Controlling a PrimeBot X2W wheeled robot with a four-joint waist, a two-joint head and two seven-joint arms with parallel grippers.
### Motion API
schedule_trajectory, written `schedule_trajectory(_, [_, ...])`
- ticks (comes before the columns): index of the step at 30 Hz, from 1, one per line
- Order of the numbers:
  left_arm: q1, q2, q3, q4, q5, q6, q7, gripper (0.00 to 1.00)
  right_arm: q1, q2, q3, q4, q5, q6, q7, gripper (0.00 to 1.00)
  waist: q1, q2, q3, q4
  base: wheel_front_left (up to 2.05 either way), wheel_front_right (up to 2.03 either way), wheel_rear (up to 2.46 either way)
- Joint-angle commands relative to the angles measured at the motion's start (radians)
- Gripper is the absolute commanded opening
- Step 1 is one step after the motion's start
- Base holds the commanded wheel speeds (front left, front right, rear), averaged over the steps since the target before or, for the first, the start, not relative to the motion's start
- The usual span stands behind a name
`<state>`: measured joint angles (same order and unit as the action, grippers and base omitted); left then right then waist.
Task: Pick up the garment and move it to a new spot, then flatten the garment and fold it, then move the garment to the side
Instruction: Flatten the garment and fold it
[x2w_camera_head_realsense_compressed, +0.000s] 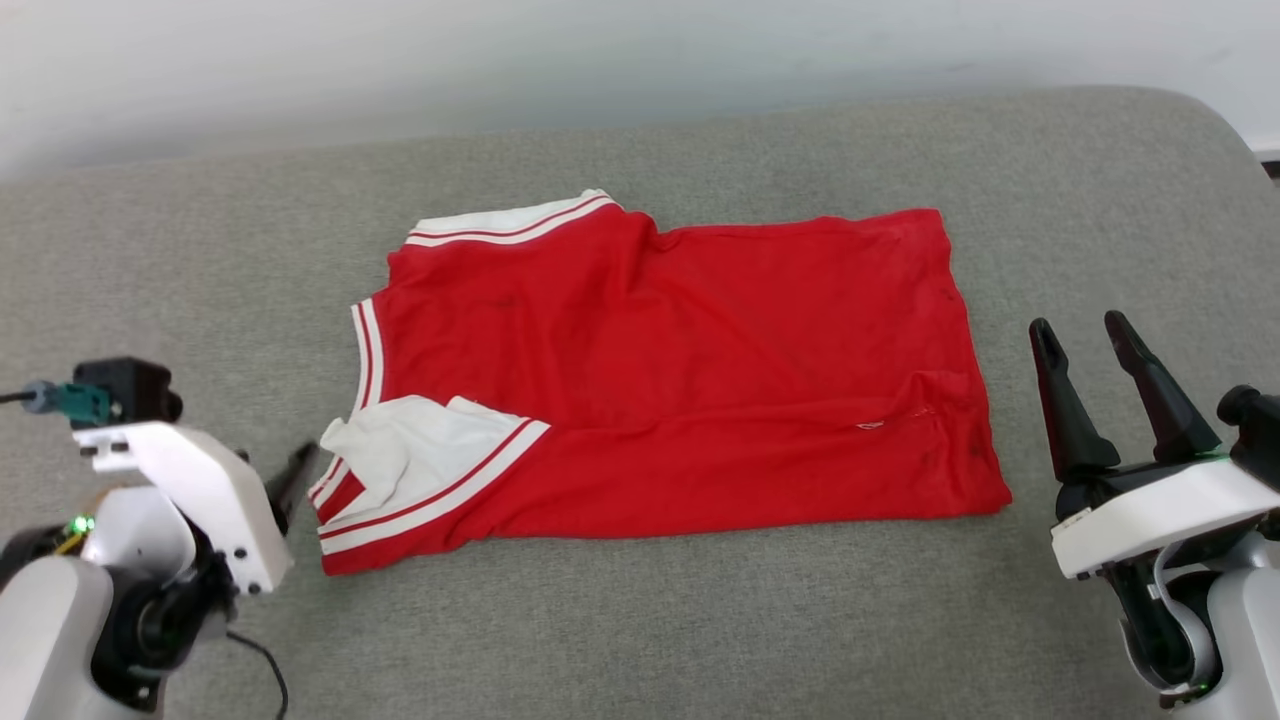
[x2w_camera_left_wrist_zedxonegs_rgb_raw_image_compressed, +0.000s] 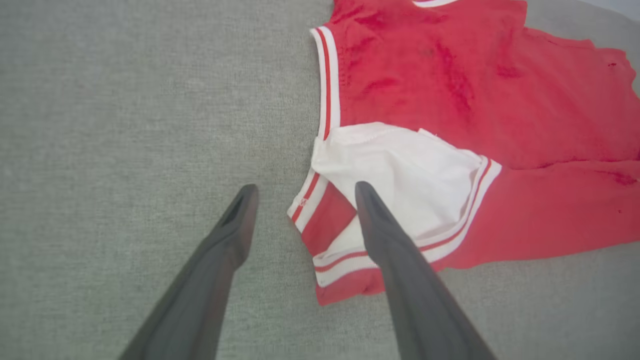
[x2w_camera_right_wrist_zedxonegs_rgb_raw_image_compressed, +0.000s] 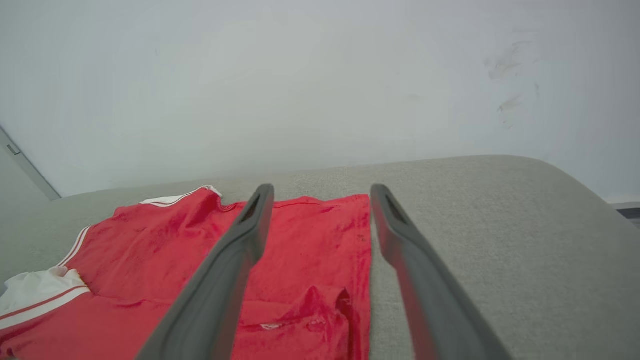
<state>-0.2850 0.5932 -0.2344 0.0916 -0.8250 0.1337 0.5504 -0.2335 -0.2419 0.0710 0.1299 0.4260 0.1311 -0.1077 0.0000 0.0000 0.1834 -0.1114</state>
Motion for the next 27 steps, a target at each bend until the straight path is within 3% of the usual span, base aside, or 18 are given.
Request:
schedule_trajectory(1, [0.016,0.001,-0.002,-0.005,-0.007,0.004,0.010,1.00,0.010,0.007,-0.004,-0.008,-0.007,-0.001,0.004,1.00,0.0000,0.0000,0.007,-0.007,0.00,0.00,0.00])
schedule_trajectory(6, [0.077,0.014,-0.008,-0.035,-0.047,0.039,0.097,1.00,0.035,0.044,-0.022,-0.067,-0.023,-0.001,0.035,1.00,0.0000,0.0000,0.041,-0.031,0.00,0.00,0.00])
schedule_trajectory(9, [0.091,-0.007,-0.007,-0.011,-0.068,0.051,0.107,1.00,0.033,0.054,-0.023,-0.087,-0.026,-0.001,0.043,1.00,0.0000,0.0000,0.064,-0.042,0.00,0.00,0.00])
schedule_trajectory(14, [0.074,-0.052,-0.029,0.066,-0.098,0.035,0.119,1.00,0.018,0.051,-0.029,-0.096,-0.017,-0.001,0.052,1.00,0.0000,0.0000,0.090,-0.054,0.00,0.00,0.00])
schedule_trajectory(15, [0.071,-0.064,-0.035,0.078,-0.101,0.029,0.121,0.88,0.017,0.049,-0.031,-0.094,-0.016,-0.001,0.057,1.00,0.0000,0.0000,0.092,-0.056,0.00,0.00,0.00])
schedule_trajectory(16, [0.067,-0.077,-0.038,0.088,-0.108,0.019,0.115,0.37,0.017,0.046,-0.034,-0.096,-0.013,-0.001,0.061,1.00,0.0000,0.0000,0.093,-0.058,0.00,0.00,0.00])
schedule_trajectory(17, [0.064,-0.087,-0.043,0.098,-0.110,0.010,0.109,0.00,0.018,0.045,-0.040,-0.095,-0.009,-0.001,0.066,1.00,0.0000,0.0000,0.094,-0.058,0.00,0.00,0.00])
schedule_trajectory(23, [0.042,-0.098,-0.017,0.122,-0.105,-0.018,0.027,0.00,0.032,0.029,-0.083,-0.076,0.031,-0.001,0.131,1.00,0.0000,0.0000,0.083,-0.051,0.00,0.00,0.00])
schedule_trajectory(27, [0.032,-0.081,0.007,0.074,-0.085,-0.014,-0.023,0.00,0.025,-0.005,-0.113,-0.029,0.093,-0.001,0.264,1.00,0.0000,0.0000,0.075,-0.039,0.00,0.00,0.00])
